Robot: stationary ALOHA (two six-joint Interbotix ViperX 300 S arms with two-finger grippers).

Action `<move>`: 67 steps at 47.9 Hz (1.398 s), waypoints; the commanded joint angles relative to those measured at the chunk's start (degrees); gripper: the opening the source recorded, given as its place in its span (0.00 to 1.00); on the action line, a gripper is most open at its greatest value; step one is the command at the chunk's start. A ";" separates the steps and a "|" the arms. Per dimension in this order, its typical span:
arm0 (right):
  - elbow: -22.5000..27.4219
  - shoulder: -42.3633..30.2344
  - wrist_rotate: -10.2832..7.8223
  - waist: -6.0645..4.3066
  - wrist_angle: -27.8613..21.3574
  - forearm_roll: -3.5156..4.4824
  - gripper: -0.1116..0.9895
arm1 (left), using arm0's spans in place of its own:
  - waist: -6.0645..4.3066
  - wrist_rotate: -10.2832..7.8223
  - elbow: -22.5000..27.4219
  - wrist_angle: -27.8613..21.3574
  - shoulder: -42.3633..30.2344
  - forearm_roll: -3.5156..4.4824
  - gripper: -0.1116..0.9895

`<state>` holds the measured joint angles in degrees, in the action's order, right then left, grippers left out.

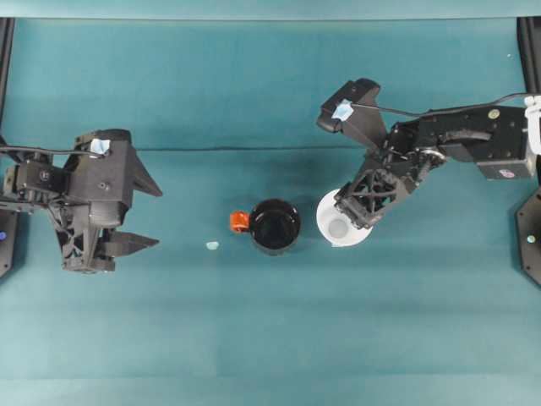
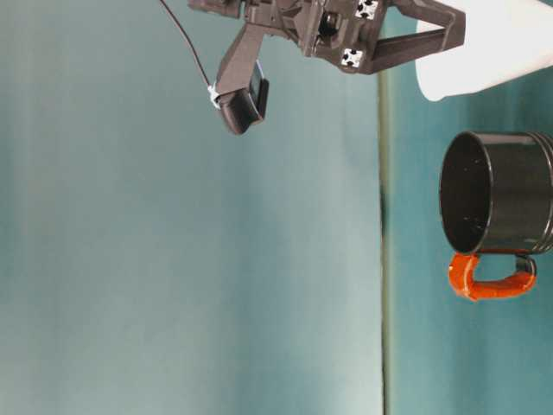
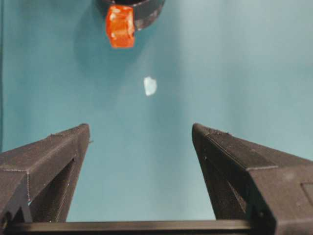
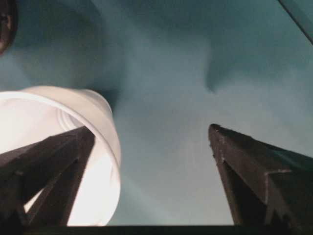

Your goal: Put the paper cup into the moved red handle cup holder.

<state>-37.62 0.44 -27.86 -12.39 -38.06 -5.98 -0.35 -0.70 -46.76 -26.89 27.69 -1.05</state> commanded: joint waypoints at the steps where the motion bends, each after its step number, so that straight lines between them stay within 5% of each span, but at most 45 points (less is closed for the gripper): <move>1: 0.53 0.53 -0.44 0.09 0.88 -0.35 0.68 | -0.09 0.00 0.70 0.26 0.18 -0.18 0.92; 10: 0.53 0.53 -0.18 0.18 0.88 -1.32 0.21 | -0.09 0.00 0.70 0.26 0.18 -0.18 0.92; 17: 0.53 0.70 0.00 0.70 1.14 -2.11 0.04 | 0.18 0.00 0.70 0.26 0.09 -0.18 0.92; 41: 0.97 1.05 0.00 1.14 0.62 -2.99 0.01 | 0.26 0.00 0.88 0.26 0.09 -0.18 0.92; 52: 4.83 4.66 -0.09 1.05 -4.39 -3.16 0.01 | 0.26 0.26 0.88 0.26 0.09 -0.18 0.92; 67: 14.68 8.70 -0.09 0.88 -16.00 -1.41 0.01 | 0.35 2.11 0.62 0.26 0.35 -0.18 0.92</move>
<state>-25.93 4.22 -27.77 -11.51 -52.38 -7.73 -0.09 1.41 -46.76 -26.89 27.51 -1.05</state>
